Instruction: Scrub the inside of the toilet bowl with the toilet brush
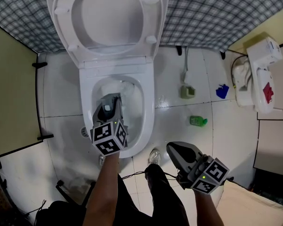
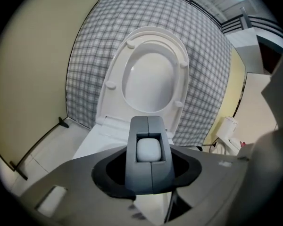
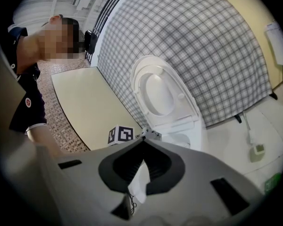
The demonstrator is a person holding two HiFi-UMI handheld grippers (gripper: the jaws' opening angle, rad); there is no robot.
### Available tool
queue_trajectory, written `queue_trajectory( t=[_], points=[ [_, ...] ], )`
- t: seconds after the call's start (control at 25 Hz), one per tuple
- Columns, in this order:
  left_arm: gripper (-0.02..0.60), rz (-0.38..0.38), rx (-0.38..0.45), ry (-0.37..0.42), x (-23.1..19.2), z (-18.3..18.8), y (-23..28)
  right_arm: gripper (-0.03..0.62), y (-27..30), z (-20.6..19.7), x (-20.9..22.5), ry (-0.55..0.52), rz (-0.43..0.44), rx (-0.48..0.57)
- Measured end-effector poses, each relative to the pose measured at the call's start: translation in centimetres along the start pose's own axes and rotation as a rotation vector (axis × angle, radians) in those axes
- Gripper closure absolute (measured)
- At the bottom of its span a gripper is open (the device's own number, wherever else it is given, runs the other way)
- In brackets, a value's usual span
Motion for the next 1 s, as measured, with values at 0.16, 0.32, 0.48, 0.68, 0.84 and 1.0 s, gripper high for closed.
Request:
queue_trajectory(
  t=[0.16,0.32,0.48,0.68,0.84,1.0],
  points=[
    [0.394,0.048,-0.003,0.040,-2.3,1.1,-1.8,0.594,0.6,-0.1,-1.3,0.008,0.021,0.007],
    [0.394,0.153,-0.015,0.047,-6.0,1.3,-2.9,0.594,1.6,0.0,-2.3,0.002,0.050,0.011],
    [0.394,0.170,0.004,-0.002,-7.0,0.8,-1.4,0.594,1.8,-0.2,-1.6,-0.011,0.050,0.009],
    [0.394,0.120,-0.013,-0.012,-4.7,-1.1,0.5,0.594,0.2,-0.7,0.1,-0.021,0.006,-0.006],
    [0.394,0.073,-0.029,-0.011,-3.7,-1.8,-0.2,0.594,-1.0,-0.7,0.6,-0.028,-0.009,-0.007],
    [0.394,0.095,-0.064,0.026,-4.8,-1.6,-4.8,0.594,-1.2,-0.6,-0.8,-0.008,0.015,-0.004]
  ],
)
Point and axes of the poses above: the fingertips, and each gripper's own axes: y forward along the fingers, x to its right, z out of its top, the point moved 1 cm from there along -y, backward along the fingers, and after that the axes turned 8 degrees about x, right-handed, at the moved point
